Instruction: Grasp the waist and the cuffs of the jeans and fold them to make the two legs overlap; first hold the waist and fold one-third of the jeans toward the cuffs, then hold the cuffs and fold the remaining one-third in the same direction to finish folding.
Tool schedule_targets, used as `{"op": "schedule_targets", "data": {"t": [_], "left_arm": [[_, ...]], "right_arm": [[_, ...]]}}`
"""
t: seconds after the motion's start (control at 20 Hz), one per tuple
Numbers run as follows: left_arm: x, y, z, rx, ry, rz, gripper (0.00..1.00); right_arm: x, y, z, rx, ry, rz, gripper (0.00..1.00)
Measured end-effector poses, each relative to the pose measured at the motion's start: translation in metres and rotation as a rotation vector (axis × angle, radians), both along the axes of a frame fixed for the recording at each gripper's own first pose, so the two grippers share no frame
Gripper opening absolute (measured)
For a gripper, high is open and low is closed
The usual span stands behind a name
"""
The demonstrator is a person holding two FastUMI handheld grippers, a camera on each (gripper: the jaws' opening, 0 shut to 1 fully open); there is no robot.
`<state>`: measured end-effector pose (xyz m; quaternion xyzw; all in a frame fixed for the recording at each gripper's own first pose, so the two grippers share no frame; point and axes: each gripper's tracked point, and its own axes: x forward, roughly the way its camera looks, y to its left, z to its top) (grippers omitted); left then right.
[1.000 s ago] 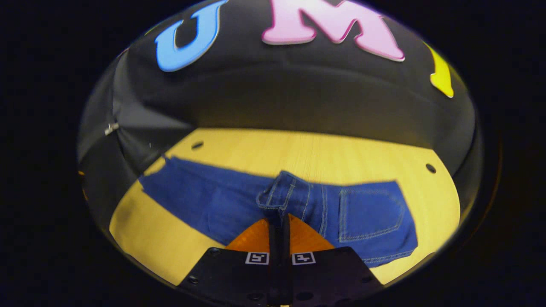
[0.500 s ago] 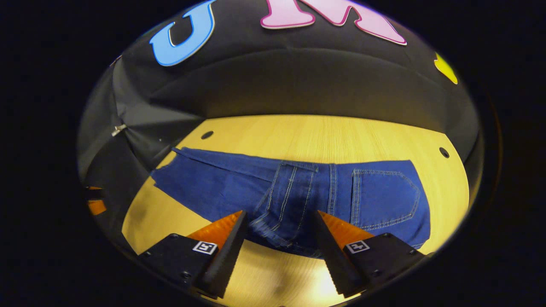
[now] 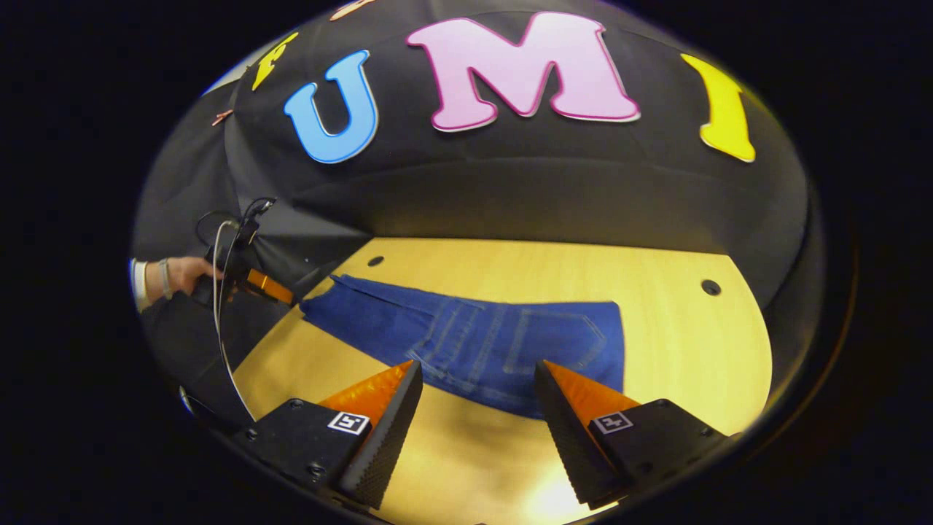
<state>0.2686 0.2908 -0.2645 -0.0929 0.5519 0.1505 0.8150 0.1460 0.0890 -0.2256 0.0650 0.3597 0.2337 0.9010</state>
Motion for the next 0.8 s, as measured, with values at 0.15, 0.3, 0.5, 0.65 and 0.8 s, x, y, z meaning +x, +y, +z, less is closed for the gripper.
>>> {"op": "schedule_targets", "data": {"t": [0.15,0.3,0.5,0.65,0.8], "left_arm": [[0.025,0.017,-0.025,-0.014,0.07,0.066,0.97],[0.022,0.029,-0.056,-0.004,0.182,0.091,0.96],[0.006,0.026,-0.092,-0.06,0.265,0.17,0.98],[0.011,0.024,-0.091,-0.06,0.283,0.114,0.96],[0.015,0.021,-0.09,-0.04,0.281,0.081,0.96]], "right_arm": [[-0.023,-0.038,-0.025,0.004,0.09,-0.089,0.94],[-0.035,-0.07,-0.033,-0.002,0.136,-0.148,0.95],[-0.032,-0.094,-0.042,-0.049,0.157,-0.158,0.95],[-0.024,-0.094,-0.046,-0.031,0.185,-0.158,0.95],[-0.018,-0.085,-0.045,-0.008,0.203,-0.154,0.95]]}}
